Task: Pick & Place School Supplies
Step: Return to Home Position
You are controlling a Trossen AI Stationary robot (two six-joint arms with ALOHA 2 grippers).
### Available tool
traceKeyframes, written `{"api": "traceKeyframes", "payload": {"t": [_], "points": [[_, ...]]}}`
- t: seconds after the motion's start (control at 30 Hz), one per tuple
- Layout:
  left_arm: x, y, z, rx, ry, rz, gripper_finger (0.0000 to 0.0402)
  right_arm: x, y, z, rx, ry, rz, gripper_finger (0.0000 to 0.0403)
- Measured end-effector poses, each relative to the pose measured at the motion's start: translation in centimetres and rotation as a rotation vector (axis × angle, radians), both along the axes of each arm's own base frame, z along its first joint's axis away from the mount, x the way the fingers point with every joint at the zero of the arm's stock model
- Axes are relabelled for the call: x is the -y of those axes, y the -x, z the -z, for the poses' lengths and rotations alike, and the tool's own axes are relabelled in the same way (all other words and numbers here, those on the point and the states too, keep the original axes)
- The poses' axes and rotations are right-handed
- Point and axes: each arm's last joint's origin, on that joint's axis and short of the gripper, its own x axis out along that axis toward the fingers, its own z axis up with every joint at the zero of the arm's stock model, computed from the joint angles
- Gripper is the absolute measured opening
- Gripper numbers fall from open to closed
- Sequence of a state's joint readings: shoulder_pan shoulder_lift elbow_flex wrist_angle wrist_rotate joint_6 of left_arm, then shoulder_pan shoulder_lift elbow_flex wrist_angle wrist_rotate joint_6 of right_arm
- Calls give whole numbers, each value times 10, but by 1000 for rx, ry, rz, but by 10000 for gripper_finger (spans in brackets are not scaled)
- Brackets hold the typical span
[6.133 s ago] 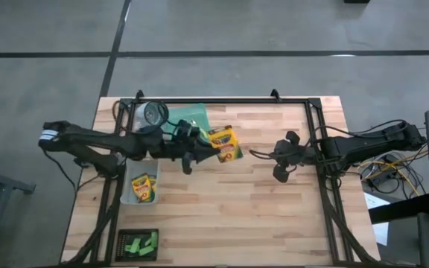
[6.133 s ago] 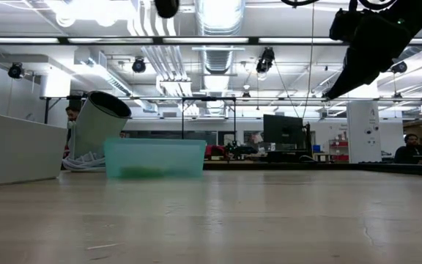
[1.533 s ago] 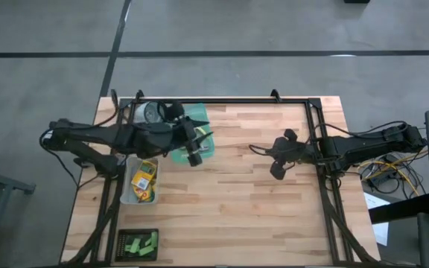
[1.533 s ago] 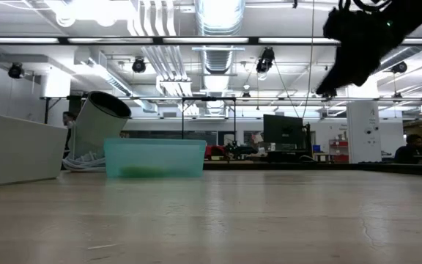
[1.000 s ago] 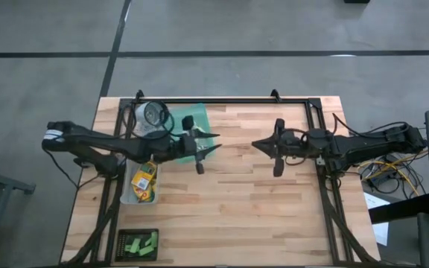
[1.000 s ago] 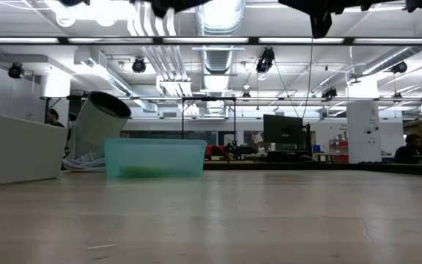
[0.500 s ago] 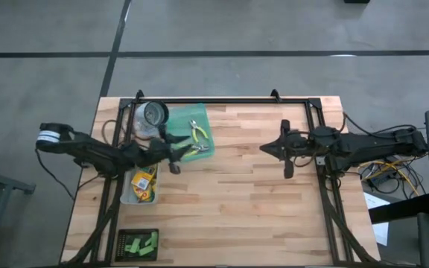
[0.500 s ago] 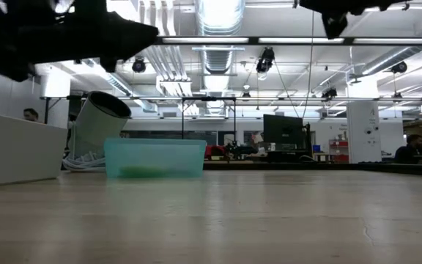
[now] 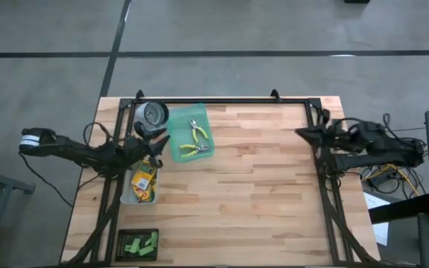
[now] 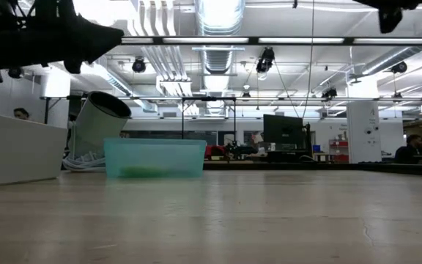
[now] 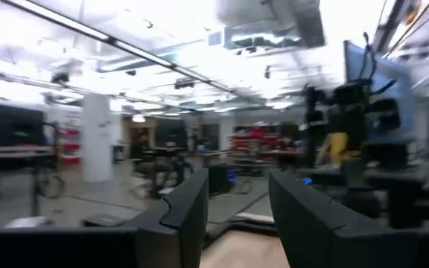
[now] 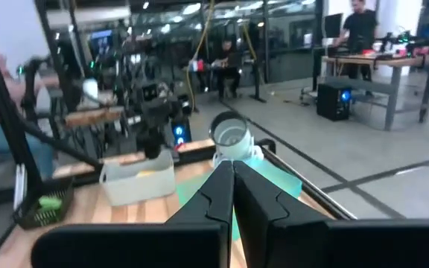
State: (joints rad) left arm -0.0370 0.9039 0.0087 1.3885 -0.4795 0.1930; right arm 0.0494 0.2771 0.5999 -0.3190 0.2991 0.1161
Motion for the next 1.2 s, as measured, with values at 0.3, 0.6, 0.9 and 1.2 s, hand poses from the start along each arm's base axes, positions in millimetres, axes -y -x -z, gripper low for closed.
{"api": "traceKeyframes", "payload": {"t": [0.3, 0.6, 0.9, 1.2], "points": [[-4, 9, -4, -63, -45, -201, 147, 5, 55, 21, 28, -150, 102, 8], [-5, 15, -4, -114, -54, -218, 147, 6, 56, 22, -76, -106, 136, 8], [-5, 25, -1, -150, -10, -187, 147, 8, 70, 17, -63, -92, 156, 8], [-5, 40, -2, -148, -12, -185, 147, 7, 67, 19, -61, -99, 156, 8]]}}
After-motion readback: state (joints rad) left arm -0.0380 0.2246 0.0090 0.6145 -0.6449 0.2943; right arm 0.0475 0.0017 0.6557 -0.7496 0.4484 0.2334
